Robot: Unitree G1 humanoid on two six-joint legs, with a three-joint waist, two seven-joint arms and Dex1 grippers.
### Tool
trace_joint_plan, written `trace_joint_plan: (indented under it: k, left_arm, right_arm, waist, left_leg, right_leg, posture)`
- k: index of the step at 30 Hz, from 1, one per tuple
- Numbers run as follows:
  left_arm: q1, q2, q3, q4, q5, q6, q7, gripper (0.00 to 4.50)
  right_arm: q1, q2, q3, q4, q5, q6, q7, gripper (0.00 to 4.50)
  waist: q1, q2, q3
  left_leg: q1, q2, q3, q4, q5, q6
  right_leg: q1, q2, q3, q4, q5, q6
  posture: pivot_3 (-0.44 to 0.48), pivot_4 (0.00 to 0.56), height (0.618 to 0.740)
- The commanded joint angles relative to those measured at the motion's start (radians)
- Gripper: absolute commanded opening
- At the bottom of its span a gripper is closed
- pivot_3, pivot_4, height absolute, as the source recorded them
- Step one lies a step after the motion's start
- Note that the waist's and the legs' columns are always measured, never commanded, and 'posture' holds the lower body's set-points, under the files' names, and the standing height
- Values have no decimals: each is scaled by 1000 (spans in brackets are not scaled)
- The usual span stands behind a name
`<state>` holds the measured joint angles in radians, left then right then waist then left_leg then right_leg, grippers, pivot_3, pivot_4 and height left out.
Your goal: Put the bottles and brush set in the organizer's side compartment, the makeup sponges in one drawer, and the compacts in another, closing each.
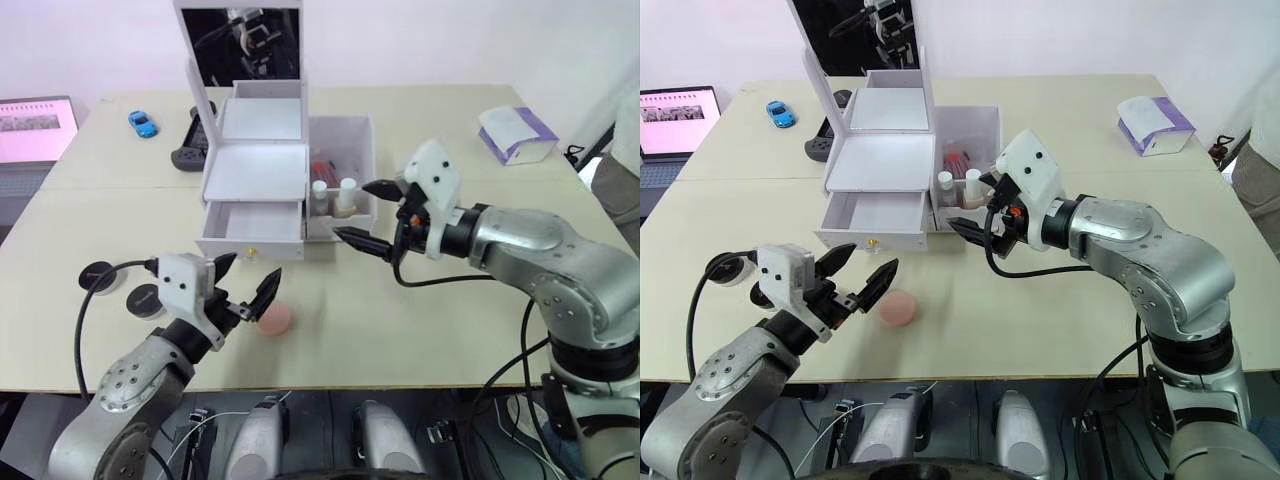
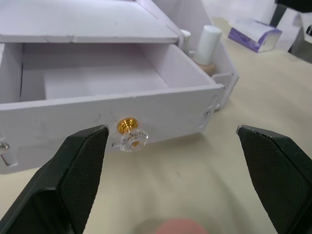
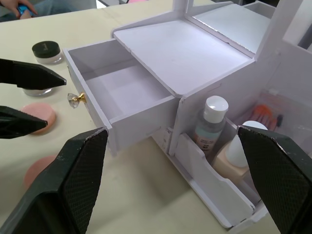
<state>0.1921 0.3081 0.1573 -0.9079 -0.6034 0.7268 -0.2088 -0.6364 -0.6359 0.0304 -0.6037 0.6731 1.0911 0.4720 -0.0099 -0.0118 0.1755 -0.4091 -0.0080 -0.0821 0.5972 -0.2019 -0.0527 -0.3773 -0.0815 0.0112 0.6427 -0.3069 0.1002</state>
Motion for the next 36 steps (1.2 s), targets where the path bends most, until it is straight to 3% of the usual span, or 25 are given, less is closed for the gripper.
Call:
trace_joint_plan:
  k: [1,6,9,12,16,20,25,36]
  left_arm:
    - [44,-7,49,-27,-40,-84,-43,4429]
    - [170,135,272,146,-36,-264,-303,4429]
    - [209,265,382,294,-20,-376,-501,4429]
    - [196,325,510,483,-60,-428,-593,4429]
    - [251,390,575,656,-19,-529,-767,4429]
    - [276,472,613,862,28,-614,-894,4429]
    - [229,566,664,1076,27,-660,-975,4429]
    - [210,611,701,1147,32,-655,-1019,4429]
  right_arm:
    - [-12,4,-16,-15,6,-20,10,4500]
    - [59,-7,-115,-1,120,-98,166,4500]
    - [175,-72,-172,45,140,-187,328,4500]
    - [308,-136,-293,113,157,-280,474,4500]
    - [462,-211,-361,224,48,-467,601,4500]
    - [491,-198,-414,387,16,-556,608,4500]
    - [527,-204,-399,472,-57,-674,639,4500]
    - [565,-241,-396,490,-111,-737,670,4500]
  waist:
    - [-2,0,0]
    - [1,0,0]
    - [7,0,1]
    - [13,1,1]
    - [13,0,1]
    - [11,-1,1]
    - [12,0,1]
    - [9,0,1]
  left_leg:
    - [0,0,0,0,0,0]
    - [0,2,1,-3,0,0]
    - [0,3,0,-3,0,0]
    - [-1,5,2,-3,0,0]
    - [-3,3,8,-3,-2,3]
    - [-2,4,13,-3,-4,5]
    - [-1,7,13,-5,-4,5]
    - [-2,7,17,-7,-4,5]
  right_leg:
    - [0,0,0,0,0,0]
    - [-2,1,0,-2,0,-1]
    - [-1,2,-2,-3,0,-4]
    - [-2,-1,-3,-11,1,-7]
    - [0,-6,1,-14,2,-6]
    - [-2,-6,5,-14,2,-6]
    - [-8,-5,5,-12,2,-6]
    - [-8,-7,12,-12,2,-6]
  posture:
    - [0,150,740]
    - [0,150,740]
    - [0,150,740]
    - [0,150,740]
    - [0,150,740]
    - [0,150,740]
    - [0,150,740]
    - [0,150,740]
